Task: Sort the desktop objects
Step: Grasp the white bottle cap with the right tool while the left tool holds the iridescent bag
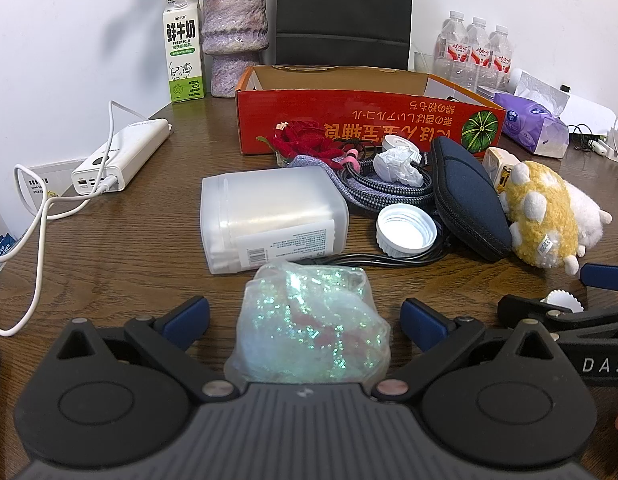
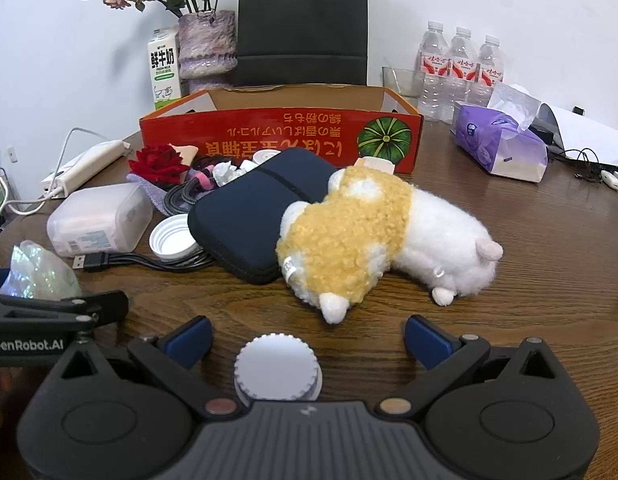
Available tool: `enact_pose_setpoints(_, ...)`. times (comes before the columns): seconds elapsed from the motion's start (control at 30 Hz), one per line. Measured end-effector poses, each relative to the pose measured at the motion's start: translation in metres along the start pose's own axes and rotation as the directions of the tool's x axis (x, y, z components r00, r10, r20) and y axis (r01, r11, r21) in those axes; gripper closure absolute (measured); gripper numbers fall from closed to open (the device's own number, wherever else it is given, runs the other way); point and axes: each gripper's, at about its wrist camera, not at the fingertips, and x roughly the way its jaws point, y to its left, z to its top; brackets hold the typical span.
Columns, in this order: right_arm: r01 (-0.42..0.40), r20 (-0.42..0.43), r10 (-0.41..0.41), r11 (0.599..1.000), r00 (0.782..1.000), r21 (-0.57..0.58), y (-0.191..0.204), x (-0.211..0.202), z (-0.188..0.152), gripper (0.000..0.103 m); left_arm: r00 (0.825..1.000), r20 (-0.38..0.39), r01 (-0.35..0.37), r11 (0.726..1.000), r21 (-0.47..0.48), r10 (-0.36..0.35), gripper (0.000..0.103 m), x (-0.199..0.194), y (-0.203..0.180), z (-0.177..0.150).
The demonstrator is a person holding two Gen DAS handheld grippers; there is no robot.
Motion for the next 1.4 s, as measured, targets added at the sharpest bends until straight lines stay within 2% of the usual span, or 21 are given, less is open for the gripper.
enact_pose_setpoints(0.6, -0.001, 0.000, 0.001, 1.000, 1.000, -0.002, 0.000, 0.000, 0.001, 0.000, 1.000, 0.001, -0.004, 1.000, 0.002, 0.004, 0.000, -0.004, 0.000, -0.007)
enact_pose_setpoints(0.73, 0.004, -0.017, -0.004, 1.000, 1.000, -0.013, 0.001, -0.006, -0.001, 0.000, 0.998, 0.051, -0.022, 1.000, 0.020, 0.021, 0.000, -0.021, 0.004, -0.014)
enact_pose_setpoints(0.87, -0.046, 0.071, 0.049, 0.998, 0.996, -0.036, -0.009, -0.037, -0.009, 0.000, 0.989, 0.112, 0.101, 0.995, -0.024, -0.098, 0.000, -0.047, 0.019, -0.021)
enact_pose_setpoints(0.93, -0.073, 0.107, 0.074, 0.997, 0.992, -0.013, -0.019, -0.048, -0.007, 0.000, 0.988, 0.105, 0.119, 0.991, -0.061, -0.113, 0.000, -0.046, 0.023, -0.020)
enact_pose_setpoints(1.0, -0.082, 0.108, 0.078, 0.996, 0.991, 0.035, -0.029, -0.049, -0.002, 0.002, 0.987, 0.118, 0.117, 0.991, -0.072, -0.108, 0.002, -0.045, 0.023, -0.018)
enact_pose_setpoints(1.07, -0.106, 0.083, 0.101, 0.993, 0.991, 0.054, -0.034, -0.043, 0.000, 0.011, 0.985, 0.129, 0.120, 0.991, -0.060, -0.111, 0.008, -0.044, 0.021, -0.017)
enact_pose_setpoints(1.13, -0.115, 0.060, 0.114, 0.993, 0.992, 0.021, -0.030, -0.039, -0.002, 0.018, 0.987, 0.103, 0.124, 0.992, -0.026, -0.121, 0.018, -0.041, 0.017, -0.015)
enact_pose_setpoints(1.2, -0.109, 0.049, 0.110, 0.994, 0.993, -0.027, -0.022, -0.036, -0.007, 0.019, 0.990, 0.066, 0.125, 0.992, 0.012, -0.126, 0.048, -0.037, 0.012, -0.017)
enact_pose_setpoints(1.3, -0.108, 0.057, 0.114, 0.989, 0.992, -0.101, -0.007, -0.038, -0.017, 0.024, 0.986, 0.068, 0.151, 0.988, 0.015, -0.152, 0.057, -0.042, 0.010, -0.021)
enact_pose_setpoints(1.33, -0.101, 0.062, 0.110, 0.986, 0.992, -0.135, -0.001, -0.039, -0.019, 0.038, 0.984, 0.069, 0.161, 0.987, 0.013, -0.162, 0.057, -0.045, 0.010, -0.022)
enact_pose_setpoints(1.37, -0.092, 0.060, 0.103, 0.981, 0.993, -0.170, 0.005, -0.039, -0.021, 0.056, 0.983, 0.070, 0.169, 0.986, 0.009, -0.169, 0.058, -0.049, 0.010, -0.023)
enact_pose_setpoints(1.4, -0.086, 0.055, 0.099, 0.978, 0.994, -0.192, 0.009, -0.038, -0.022, 0.060, 0.982, 0.072, 0.174, 0.985, 0.002, -0.174, 0.058, -0.053, 0.009, -0.023)
